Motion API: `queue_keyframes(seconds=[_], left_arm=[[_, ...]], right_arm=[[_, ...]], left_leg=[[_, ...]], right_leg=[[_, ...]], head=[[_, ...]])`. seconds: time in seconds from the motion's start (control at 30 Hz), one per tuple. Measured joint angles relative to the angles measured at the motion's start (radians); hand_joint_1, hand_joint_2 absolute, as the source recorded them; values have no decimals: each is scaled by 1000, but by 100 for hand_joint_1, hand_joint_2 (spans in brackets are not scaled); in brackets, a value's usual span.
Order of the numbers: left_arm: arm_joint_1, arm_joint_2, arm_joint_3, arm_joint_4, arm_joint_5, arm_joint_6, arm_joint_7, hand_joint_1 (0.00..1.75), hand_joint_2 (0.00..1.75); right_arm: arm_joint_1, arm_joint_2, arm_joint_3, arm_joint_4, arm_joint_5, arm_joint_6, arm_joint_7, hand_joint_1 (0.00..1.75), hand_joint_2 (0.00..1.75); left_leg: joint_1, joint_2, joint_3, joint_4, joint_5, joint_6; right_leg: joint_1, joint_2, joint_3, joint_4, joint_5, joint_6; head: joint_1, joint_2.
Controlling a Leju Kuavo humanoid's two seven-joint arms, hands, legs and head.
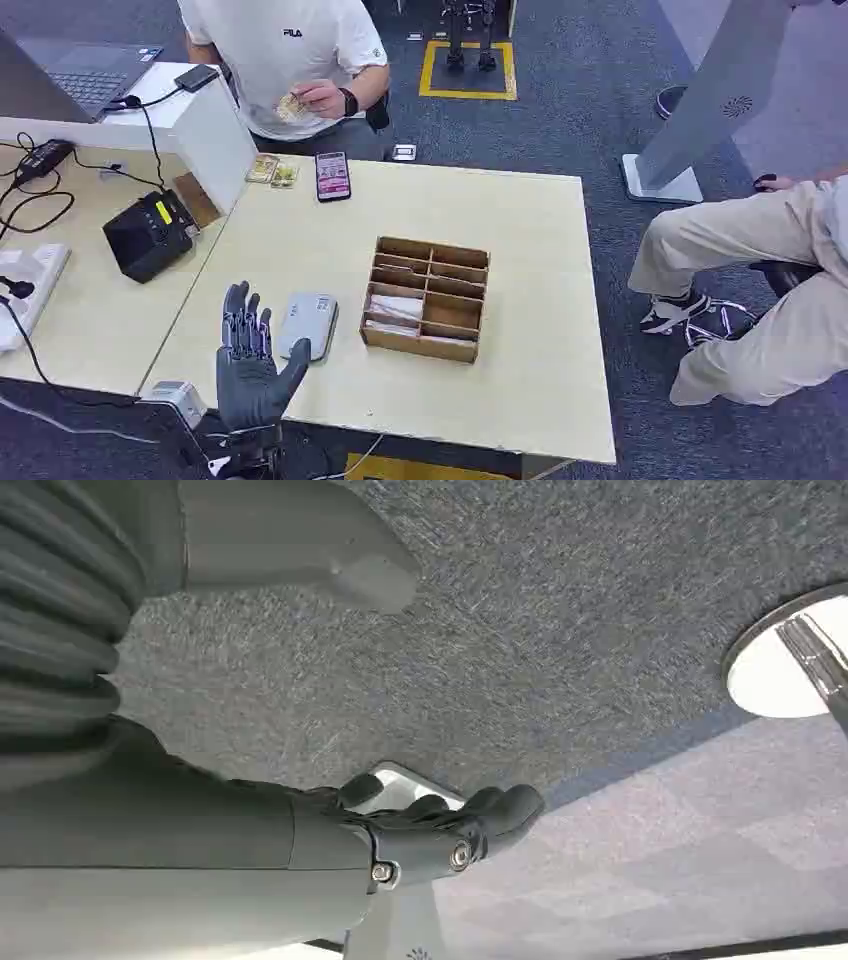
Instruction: Pass the card to the sensor for recognition and then transmit it.
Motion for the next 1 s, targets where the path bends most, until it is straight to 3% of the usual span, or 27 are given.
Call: queue_keyframes(seconds=[0.87,1.0], left_arm=[[0,0,0,0,5,14,7,0,175],[-47,-3,0,33,-267,172,-10,0,175]], right_arm=[[0,0,0,0,4,0,4,0,175],[0,0,0,0,21,0,-15,0,175]], left_leg=[[0,0,0,0,0,0],[0,-1,0,0,0,0]], right_leg=[[0,0,0,0,0,0],[0,-1,0,0,0,0]], head=[[0,0],[0,0]])
